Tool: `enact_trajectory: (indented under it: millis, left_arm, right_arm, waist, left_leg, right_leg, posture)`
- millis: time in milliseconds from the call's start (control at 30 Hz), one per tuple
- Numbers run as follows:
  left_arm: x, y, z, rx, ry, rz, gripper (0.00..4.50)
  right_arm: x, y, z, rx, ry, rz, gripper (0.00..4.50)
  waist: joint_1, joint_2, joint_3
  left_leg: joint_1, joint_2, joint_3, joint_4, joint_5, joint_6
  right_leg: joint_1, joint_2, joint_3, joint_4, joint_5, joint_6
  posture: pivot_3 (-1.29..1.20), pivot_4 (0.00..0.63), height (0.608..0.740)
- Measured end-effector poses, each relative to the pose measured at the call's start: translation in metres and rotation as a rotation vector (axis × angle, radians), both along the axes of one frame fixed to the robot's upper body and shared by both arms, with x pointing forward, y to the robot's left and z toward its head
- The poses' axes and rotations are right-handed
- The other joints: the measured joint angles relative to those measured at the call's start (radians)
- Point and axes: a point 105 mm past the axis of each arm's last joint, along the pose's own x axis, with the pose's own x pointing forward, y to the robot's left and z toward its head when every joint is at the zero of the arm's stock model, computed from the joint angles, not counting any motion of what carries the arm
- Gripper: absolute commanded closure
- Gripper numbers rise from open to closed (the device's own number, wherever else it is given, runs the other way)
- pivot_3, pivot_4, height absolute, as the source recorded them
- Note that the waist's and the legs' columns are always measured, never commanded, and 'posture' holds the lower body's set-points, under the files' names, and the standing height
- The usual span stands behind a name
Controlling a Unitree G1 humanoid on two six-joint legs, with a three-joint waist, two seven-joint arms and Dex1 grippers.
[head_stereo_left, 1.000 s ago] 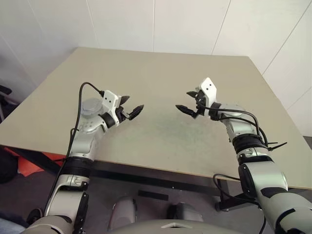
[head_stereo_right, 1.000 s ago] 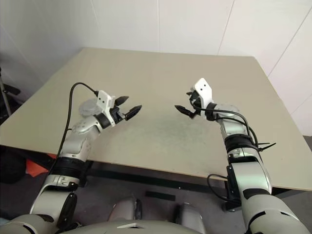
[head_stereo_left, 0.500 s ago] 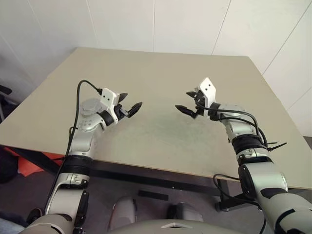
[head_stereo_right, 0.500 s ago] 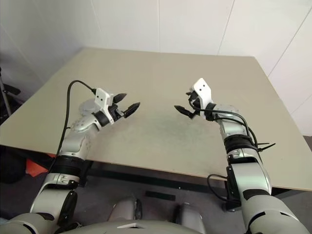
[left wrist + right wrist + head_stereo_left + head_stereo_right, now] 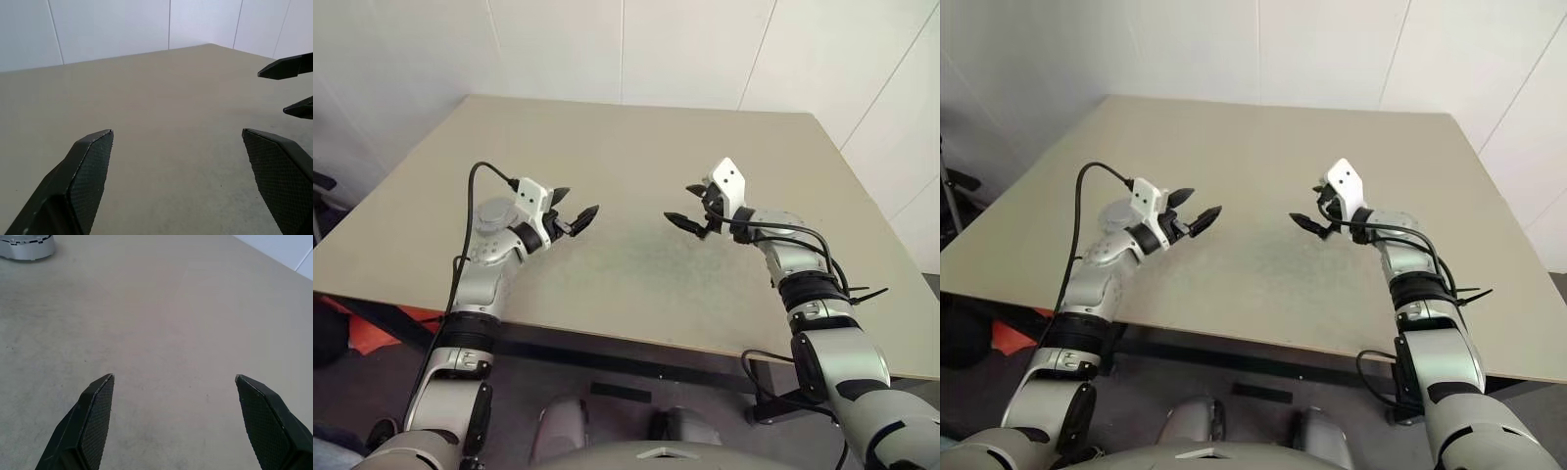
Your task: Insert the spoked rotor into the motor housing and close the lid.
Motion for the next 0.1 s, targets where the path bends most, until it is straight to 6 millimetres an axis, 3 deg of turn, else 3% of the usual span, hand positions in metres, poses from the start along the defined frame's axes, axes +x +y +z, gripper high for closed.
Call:
enact_trajectory:
  millis: [100]
  left_arm:
    - [0.0002,0.0004,-0.0005,0.000,-0.001,0.002,0.03]
  right_arm:
    - [0.0002,-0.0001,0.0002,0.000,0.001,-0.003,0.00]
  waist:
    - [0.000,0.000,0.000]
  left_leg:
    - [0.000,0.000,0.000,0.000,0.000,0.000]
  right_leg:
    - [0.000,0.000,0.000,0.000,0.000,0.000]
  posture:
    - [0.00,0.000,0.740]
